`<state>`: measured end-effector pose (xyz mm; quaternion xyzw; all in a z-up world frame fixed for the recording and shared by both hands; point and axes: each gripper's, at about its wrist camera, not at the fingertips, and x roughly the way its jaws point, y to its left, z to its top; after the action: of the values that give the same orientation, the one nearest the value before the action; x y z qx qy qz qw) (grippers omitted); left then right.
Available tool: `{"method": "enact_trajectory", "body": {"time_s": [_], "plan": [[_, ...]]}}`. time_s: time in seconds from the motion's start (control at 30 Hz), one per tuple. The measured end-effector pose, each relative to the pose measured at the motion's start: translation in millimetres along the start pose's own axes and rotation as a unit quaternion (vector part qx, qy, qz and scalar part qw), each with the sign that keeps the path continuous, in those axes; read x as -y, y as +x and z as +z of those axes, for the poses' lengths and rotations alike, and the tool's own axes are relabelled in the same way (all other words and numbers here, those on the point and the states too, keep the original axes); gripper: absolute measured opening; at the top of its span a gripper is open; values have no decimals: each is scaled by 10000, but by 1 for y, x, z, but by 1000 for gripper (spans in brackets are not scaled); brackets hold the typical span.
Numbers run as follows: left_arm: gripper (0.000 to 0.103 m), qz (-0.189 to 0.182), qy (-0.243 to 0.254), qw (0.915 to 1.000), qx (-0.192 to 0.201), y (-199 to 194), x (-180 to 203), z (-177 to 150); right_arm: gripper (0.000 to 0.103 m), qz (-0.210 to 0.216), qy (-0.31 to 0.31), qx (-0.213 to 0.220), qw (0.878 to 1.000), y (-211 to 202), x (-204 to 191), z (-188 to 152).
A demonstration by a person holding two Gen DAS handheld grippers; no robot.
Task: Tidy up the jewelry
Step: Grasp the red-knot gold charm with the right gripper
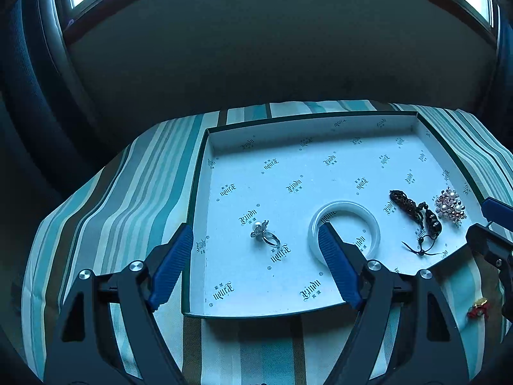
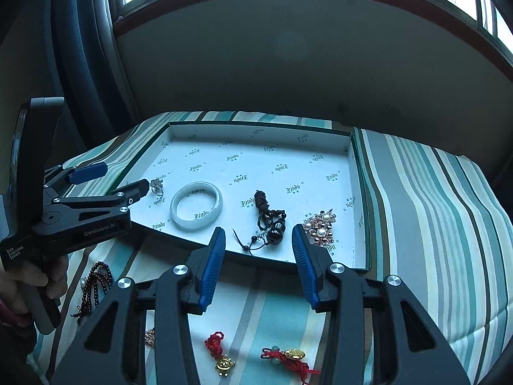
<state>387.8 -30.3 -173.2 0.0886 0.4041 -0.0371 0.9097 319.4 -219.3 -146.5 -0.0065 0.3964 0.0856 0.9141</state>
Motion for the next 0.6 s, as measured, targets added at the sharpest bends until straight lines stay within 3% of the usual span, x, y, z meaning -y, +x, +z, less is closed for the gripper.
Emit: {"method": "enact_trajectory", "body": {"time_s": [0.47, 0.6], "plan": [[80, -111, 153, 9998, -95, -65, 9, -58, 42, -86, -54, -524, 9986, -34, -4, -71], [80, -51, 251, 9996, -156, -78, 13, -78, 33, 22, -96, -753, 9971, -32, -9, -87]]}}
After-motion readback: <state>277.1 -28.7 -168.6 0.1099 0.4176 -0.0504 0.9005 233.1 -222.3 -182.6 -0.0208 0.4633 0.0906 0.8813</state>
